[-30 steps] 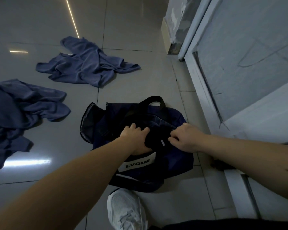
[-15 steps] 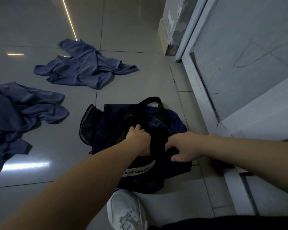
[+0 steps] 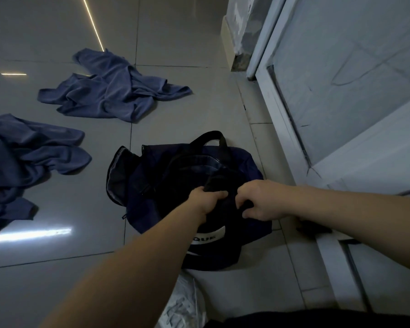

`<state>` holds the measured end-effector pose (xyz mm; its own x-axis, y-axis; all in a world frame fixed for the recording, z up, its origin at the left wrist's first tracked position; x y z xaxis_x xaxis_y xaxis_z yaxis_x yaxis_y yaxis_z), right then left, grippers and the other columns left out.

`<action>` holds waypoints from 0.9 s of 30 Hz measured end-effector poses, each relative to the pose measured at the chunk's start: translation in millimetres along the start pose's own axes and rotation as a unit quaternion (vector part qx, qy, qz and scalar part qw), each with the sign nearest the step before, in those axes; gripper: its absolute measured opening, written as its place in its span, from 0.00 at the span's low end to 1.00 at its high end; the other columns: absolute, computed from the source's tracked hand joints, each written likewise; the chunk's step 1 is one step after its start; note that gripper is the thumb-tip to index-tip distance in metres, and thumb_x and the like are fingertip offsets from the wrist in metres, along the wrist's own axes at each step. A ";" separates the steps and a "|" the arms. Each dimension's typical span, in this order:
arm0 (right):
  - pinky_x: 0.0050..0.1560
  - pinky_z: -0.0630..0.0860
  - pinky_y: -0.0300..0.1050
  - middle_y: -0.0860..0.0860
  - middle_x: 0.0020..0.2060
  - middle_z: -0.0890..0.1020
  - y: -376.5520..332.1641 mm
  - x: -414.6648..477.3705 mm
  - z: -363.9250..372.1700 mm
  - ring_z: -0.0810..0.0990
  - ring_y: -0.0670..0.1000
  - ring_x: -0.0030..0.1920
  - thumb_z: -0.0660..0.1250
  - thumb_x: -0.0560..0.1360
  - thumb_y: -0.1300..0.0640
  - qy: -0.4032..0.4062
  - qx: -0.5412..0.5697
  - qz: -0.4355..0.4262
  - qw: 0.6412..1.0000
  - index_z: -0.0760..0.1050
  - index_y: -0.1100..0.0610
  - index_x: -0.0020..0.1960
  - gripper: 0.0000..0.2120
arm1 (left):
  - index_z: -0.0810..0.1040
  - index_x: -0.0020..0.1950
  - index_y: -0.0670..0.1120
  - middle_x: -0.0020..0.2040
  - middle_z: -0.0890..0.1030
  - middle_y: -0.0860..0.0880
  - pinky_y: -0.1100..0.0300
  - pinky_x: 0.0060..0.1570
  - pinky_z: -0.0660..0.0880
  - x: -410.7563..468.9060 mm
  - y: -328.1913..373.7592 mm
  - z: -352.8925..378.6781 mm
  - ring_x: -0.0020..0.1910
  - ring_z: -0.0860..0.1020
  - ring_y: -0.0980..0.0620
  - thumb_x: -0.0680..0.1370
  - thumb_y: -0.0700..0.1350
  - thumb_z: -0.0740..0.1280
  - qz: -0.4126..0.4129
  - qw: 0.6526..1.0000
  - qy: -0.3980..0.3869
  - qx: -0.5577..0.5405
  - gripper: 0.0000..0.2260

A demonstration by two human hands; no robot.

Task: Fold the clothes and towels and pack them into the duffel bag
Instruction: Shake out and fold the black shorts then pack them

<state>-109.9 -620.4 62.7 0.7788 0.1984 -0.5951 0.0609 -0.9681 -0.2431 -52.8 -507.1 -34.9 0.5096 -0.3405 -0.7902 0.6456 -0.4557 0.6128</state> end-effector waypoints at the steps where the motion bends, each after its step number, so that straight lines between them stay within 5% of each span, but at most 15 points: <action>1: 0.57 0.76 0.49 0.39 0.47 0.71 0.7 1.0 2.3 0.75 0.46 0.54 0.69 0.76 0.46 0.000 -0.005 -0.001 1.000 0.78 0.45 0.55 0.09 | 0.75 0.65 0.42 0.53 0.82 0.42 0.44 0.51 0.82 0.8 -4.8 4.4 0.48 0.83 0.40 0.68 0.48 0.80 -0.001 1.000 0.006 -0.008 0.29; 8: 0.57 0.76 0.52 0.40 0.47 0.68 0.1 2.2 10.5 0.75 0.48 0.58 0.67 0.76 0.43 0.023 -0.044 -0.006 0.999 0.77 0.44 0.57 0.11 | 0.70 0.66 0.43 0.59 0.78 0.43 0.48 0.59 0.77 -5.8 -1.7 5.4 0.56 0.79 0.43 0.73 0.52 0.76 0.076 0.995 0.053 0.046 0.28; 13: 0.54 0.75 0.49 0.42 0.51 0.72 -5.4 1.2 12.7 0.73 0.48 0.60 0.64 0.75 0.36 0.017 -0.086 -0.016 0.996 0.77 0.44 0.61 0.19 | 0.64 0.64 0.42 0.59 0.76 0.41 0.56 0.49 0.73 -16.9 4.5 10.8 0.53 0.77 0.45 0.78 0.50 0.71 0.109 0.986 0.115 0.052 0.23; 19: 0.54 0.75 0.50 0.46 0.55 0.73 -10.6 -2.2 17.6 0.70 0.49 0.60 0.64 0.77 0.38 -0.008 -0.116 -0.047 0.992 0.73 0.47 0.68 0.23 | 0.59 0.61 0.45 0.59 0.74 0.41 0.55 0.49 0.73 -19.8 8.0 13.3 0.50 0.74 0.47 0.76 0.48 0.70 0.096 0.986 0.084 0.107 0.23; 22: 0.52 0.75 0.50 0.45 0.49 0.71 -14.6 -6.2 16.9 0.69 0.48 0.53 0.66 0.77 0.39 0.007 -0.096 -0.094 0.991 0.74 0.48 0.65 0.22 | 0.53 0.72 0.47 0.66 0.69 0.41 0.49 0.61 0.74 -21.9 16.6 13.3 0.60 0.73 0.43 0.71 0.48 0.72 0.127 0.974 0.035 0.184 0.36; 25: 0.51 0.69 0.45 0.47 0.49 0.74 -18.6 -9.4 25.3 0.66 0.46 0.49 0.65 0.77 0.41 -0.014 -0.113 -0.141 0.983 0.69 0.46 0.72 0.25 | 0.37 0.79 0.53 0.78 0.49 0.43 0.44 0.69 0.68 -29.1 31.9 11.7 0.72 0.64 0.39 0.72 0.45 0.73 0.242 0.898 0.031 0.367 0.50; 27: 0.50 0.63 0.45 0.49 0.52 0.76 -22.1 -10.1 33.8 0.69 0.49 0.52 0.63 0.78 0.42 -0.044 -0.171 -0.158 0.971 0.66 0.44 0.75 0.26 | 0.40 0.79 0.58 0.79 0.42 0.47 0.43 0.68 0.69 -37.2 44.2 12.5 0.75 0.58 0.37 0.73 0.48 0.74 0.344 0.785 0.060 0.512 0.49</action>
<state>-140.2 -595.9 48.2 0.6316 0.4926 -0.5987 0.5046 -0.8475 -0.1650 -50.3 -524.9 21.4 0.6265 -0.7438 -0.2329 -0.5700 -0.6411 0.5139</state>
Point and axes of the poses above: each hand's wrist, its own x-axis towards the middle knuckle, its own z-axis out of the palm, y = z × x, the point moved 8 cm from there along x, towards the middle knuckle
